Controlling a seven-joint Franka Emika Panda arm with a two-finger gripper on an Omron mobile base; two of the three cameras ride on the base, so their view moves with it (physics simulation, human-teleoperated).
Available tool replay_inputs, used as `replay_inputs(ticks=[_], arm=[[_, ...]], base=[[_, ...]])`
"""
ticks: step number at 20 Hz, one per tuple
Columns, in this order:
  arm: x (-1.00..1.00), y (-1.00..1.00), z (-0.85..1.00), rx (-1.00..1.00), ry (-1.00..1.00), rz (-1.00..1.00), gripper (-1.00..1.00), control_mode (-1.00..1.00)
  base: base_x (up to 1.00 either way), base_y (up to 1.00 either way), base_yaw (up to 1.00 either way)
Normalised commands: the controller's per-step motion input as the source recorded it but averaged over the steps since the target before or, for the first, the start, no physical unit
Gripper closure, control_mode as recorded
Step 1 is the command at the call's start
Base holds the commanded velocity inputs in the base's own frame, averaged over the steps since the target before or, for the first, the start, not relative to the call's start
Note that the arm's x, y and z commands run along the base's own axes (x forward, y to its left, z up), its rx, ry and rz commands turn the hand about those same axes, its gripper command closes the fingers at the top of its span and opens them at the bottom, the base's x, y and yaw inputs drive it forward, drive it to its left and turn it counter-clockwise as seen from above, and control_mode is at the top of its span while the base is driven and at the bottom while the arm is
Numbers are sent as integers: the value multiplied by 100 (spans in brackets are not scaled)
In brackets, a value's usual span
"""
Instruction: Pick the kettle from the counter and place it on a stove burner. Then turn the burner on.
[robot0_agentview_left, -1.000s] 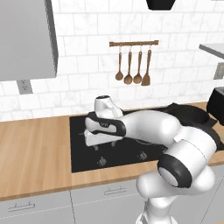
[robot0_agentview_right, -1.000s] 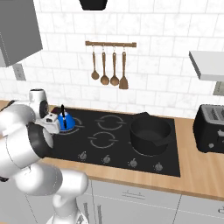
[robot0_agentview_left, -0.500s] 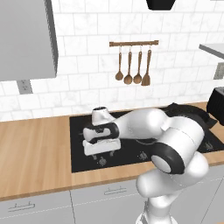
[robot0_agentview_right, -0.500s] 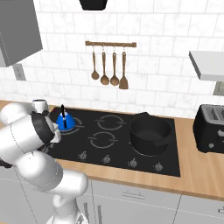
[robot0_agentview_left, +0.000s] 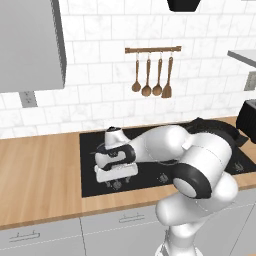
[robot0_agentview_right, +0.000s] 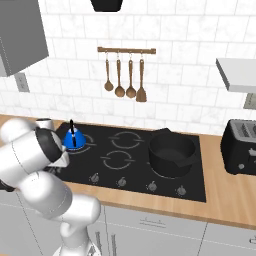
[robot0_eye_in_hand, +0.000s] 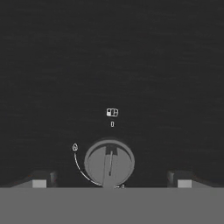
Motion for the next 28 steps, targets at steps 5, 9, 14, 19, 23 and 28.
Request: replay_inputs(ticks=[5, 9, 14, 19, 23, 28], arm=[[-18, 0, -2, 0, 0, 0, -100, -100], [5, 0, -4, 0, 0, 0, -100, -100], [9, 0, 0, 0, 0, -1, -100, -100], [0, 0, -6, 0, 0, 0, -100, -100], [6, 0, -27, 0, 0, -1, -100, -100], [0, 0, -20, 0, 0, 0, -100, -100]], base=[[0, 0, 0], [0, 0, 0], [0, 0, 0], [0, 0, 0], [0, 0, 0], [0, 0, 0]])
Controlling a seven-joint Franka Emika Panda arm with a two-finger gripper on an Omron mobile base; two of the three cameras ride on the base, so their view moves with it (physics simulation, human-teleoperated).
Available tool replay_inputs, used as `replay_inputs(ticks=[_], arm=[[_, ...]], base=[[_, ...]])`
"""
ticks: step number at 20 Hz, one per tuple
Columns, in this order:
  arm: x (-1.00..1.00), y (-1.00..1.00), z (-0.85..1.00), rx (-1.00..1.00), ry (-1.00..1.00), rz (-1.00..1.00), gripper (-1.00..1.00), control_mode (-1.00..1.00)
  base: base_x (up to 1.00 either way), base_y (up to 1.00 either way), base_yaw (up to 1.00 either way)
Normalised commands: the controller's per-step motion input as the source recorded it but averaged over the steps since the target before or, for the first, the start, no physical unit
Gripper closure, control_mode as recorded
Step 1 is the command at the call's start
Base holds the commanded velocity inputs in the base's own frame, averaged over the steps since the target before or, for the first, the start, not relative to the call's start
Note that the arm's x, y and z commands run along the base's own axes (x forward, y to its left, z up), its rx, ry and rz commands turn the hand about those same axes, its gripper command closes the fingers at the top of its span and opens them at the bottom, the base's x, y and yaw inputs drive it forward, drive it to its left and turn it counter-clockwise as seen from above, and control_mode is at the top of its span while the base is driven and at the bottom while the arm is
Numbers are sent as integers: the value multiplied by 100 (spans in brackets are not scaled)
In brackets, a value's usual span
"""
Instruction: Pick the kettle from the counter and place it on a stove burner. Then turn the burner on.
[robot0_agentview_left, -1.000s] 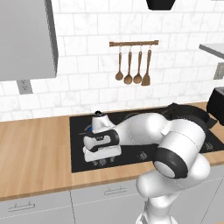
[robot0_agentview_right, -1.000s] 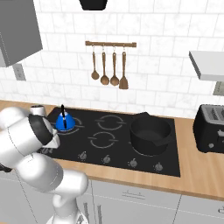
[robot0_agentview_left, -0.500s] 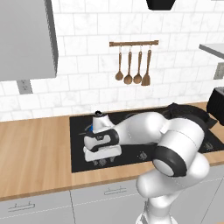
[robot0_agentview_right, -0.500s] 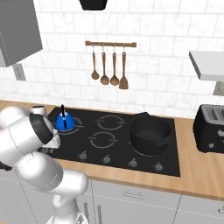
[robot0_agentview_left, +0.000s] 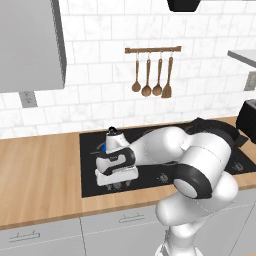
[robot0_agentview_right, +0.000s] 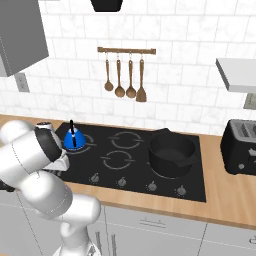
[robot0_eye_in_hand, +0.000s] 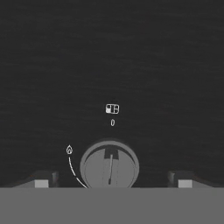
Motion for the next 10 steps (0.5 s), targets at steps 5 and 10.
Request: replay_inputs(ticks=[5, 10], arm=[[5, 0, 0, 0, 0, 0, -100, -100], [4, 0, 0, 0, 0, -1, -100, -100]], base=[[0, 0, 0], [0, 0, 0]])
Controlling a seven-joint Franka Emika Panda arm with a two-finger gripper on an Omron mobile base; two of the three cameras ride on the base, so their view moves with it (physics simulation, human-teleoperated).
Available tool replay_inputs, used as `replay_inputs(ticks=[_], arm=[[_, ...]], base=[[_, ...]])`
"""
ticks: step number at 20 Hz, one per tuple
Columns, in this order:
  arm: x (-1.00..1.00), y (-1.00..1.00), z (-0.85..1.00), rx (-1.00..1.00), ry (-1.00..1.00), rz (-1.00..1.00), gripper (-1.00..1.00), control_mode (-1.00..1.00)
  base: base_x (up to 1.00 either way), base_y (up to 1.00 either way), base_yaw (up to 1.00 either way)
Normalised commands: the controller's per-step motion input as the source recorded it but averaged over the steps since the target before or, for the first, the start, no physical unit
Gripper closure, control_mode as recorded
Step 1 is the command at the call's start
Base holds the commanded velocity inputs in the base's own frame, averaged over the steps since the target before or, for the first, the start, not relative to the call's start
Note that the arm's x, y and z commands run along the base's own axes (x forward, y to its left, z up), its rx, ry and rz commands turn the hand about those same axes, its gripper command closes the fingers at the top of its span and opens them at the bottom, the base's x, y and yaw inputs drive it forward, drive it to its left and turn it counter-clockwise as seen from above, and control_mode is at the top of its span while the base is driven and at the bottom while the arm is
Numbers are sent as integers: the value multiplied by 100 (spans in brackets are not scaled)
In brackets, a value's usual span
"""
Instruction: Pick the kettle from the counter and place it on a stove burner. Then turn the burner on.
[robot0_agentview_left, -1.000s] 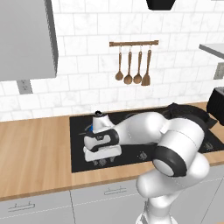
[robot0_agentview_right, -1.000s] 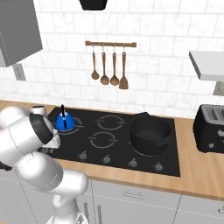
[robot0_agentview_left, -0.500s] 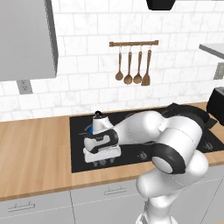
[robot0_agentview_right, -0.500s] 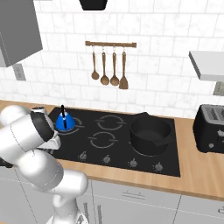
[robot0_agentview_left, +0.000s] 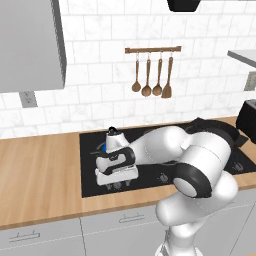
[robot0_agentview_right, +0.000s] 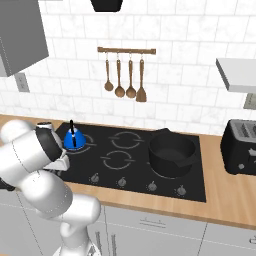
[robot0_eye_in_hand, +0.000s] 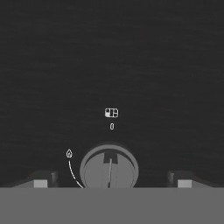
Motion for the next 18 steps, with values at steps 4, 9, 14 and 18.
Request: replay_inputs(ticks=[4, 9, 14, 18], arm=[[5, 0, 0, 0, 0, -2, -100, -100], [12, 0, 0, 0, 0, -6, -100, -100], [-1, 0, 0, 0, 0, -3, -100, -100], [-4, 0, 0, 0, 0, -2, -100, -100]], base=[[0, 0, 0], [0, 0, 0], [0, 0, 0], [0, 0, 0]])
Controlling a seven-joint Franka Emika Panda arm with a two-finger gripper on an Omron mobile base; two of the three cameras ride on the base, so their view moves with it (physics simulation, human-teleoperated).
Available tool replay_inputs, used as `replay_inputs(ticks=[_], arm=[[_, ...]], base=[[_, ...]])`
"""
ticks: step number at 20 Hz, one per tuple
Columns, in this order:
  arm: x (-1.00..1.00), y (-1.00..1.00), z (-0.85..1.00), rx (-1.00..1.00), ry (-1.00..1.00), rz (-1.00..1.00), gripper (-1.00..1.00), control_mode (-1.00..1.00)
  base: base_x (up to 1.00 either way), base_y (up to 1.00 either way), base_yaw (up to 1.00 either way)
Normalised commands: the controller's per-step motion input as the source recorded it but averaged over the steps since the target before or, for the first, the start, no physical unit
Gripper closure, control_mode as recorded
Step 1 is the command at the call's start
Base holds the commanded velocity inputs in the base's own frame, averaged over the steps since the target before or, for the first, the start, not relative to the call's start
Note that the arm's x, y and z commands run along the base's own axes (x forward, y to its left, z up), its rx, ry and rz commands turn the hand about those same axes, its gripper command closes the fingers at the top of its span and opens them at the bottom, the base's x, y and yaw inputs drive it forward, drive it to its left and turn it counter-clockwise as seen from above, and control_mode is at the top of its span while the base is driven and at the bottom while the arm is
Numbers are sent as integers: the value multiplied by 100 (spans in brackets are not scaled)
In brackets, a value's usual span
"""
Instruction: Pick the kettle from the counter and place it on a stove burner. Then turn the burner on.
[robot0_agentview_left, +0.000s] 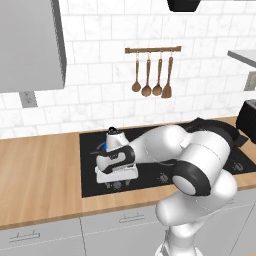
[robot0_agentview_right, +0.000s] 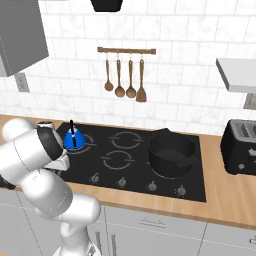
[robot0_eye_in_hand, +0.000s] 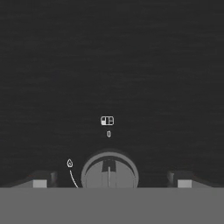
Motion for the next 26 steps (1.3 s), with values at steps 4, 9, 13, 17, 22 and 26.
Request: replay_inputs(ticks=[4, 9, 13, 17, 22, 26], arm=[[0, 0, 0, 0, 0, -2, 100, -100], [0, 0, 0, 0, 0, -1, 100, -100], [0, 0, 0, 0, 0, 0, 100, -100], [0, 0, -1, 0, 0, 4, 100, -100], [0, 0, -4, 0, 0, 29, 100, -100], [-9, 0, -3, 0, 0, 38, 100, -100]], base=[[0, 0, 0], [0, 0, 0], [0, 0, 0], [0, 0, 0], [0, 0, 0], [0, 0, 0]])
